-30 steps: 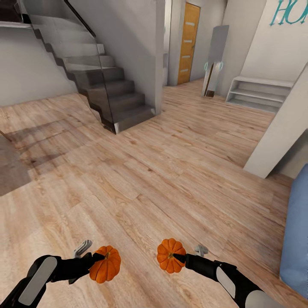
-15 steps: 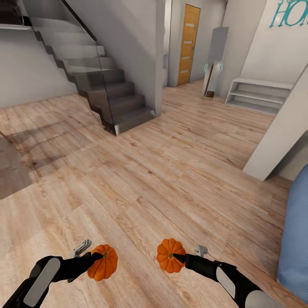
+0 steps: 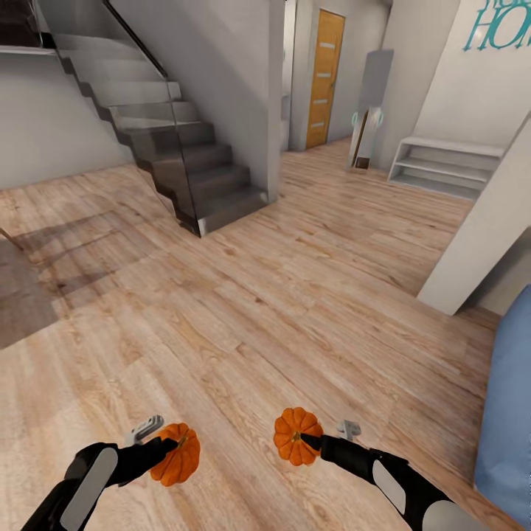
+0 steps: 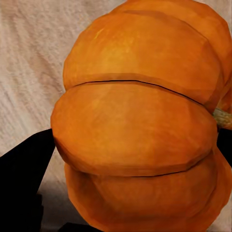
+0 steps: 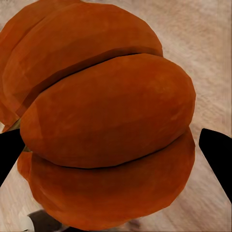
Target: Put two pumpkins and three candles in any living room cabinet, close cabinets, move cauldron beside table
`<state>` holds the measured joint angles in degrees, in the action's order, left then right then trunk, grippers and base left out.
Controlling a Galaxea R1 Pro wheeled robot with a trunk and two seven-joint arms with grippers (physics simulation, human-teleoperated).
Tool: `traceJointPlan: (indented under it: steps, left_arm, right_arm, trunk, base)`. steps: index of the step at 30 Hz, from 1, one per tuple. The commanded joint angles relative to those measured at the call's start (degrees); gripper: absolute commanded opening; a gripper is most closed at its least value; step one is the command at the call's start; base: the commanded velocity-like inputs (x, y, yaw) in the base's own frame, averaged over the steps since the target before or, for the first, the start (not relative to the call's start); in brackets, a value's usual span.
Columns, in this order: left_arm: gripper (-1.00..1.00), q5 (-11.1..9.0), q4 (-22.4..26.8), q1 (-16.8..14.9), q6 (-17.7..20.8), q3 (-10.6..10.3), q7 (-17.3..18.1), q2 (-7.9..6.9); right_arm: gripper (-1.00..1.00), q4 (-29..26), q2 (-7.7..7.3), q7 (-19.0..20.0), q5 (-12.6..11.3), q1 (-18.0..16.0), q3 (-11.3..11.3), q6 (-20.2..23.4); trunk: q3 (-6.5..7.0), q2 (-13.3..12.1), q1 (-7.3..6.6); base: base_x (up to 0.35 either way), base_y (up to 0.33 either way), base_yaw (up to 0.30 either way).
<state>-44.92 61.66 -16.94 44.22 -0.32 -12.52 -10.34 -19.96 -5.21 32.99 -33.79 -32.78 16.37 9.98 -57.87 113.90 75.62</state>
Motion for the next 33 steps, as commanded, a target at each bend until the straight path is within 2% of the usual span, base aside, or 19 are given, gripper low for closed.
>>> traceJointPlan:
  steps: [1, 5, 7, 8, 10, 13, 22, 33]
  left_arm:
    - [-1.00, -0.3, 0.1, 0.0, -0.1, -0.1, -1.9, 0.44]
    - [-1.00, 0.1, 0.0, 0.0, -3.3, -0.2, -7.7, 1.81]
    - [-1.00, 1.5, 0.0, 0.0, -4.1, -1.0, -9.9, 3.04]
    - [-1.00, 2.8, 0.0, 0.0, -4.4, -1.5, -10.4, 3.47]
    - [-1.00, 4.1, 0.0, 0.0, -4.6, -1.8, -10.7, 3.79]
    - [-1.00, 3.7, -0.5, -0.2, -5.4, -0.8, -11.0, 3.50]
    - [-1.00, 0.1, 1.9, -0.3, -5.3, 2.1, -11.4, 4.34]
    - [-1.00, -4.7, 3.2, -0.3, -5.3, 2.2, -11.4, 4.36]
  right_arm:
    - [-1.00, 0.1, -0.04, -0.2, -0.6, 0.0, 0.3, -0.4]
    - [-1.00, 0.3, -0.06, -0.4, -0.7, 0.0, 0.3, -1.8]
    - [-1.00, 0.3, -0.06, -0.3, -0.5, 0.0, 0.3, -2.4]
    - [-1.00, 0.3, -0.06, -0.4, -0.4, 0.0, 0.3, -2.6]
    - [-1.00, 0.3, -0.06, -0.4, -0.4, 0.0, 0.3, -2.6]
    - [-1.00, 1.3, -0.16, 0.1, -0.4, -0.1, 0.3, -3.2]
    - [-1.00, 2.7, -0.31, 0.6, -0.1, 0.1, 0.4, -3.1]
    - [-1.00, 2.2, -0.33, 0.5, -0.6, 0.1, 0.3, -3.0]
  trunk:
    - [0.14, -0.4, -0.23]
    - [0.86, -2.0, -1.11]
    - [1.22, -2.8, -1.55]
    - [1.40, -3.2, -1.77]
    - [1.76, -4.0, -2.21]
    - [2.29, -5.2, -2.86]
    - [3.19, -7.2, -3.96]
    - [4.98, -11.2, -6.16]
  base:
    - [0.000, 0.000, 0.000]
    - [0.000, 0.000, 0.000]
    - [0.000, 0.000, 0.000]
    - [0.000, 0.000, 0.000]
    - [0.000, 0.000, 0.000]
    - [0.000, 0.000, 0.000]
    - [0.000, 0.000, 0.000]
    - [0.000, 0.000, 0.000]
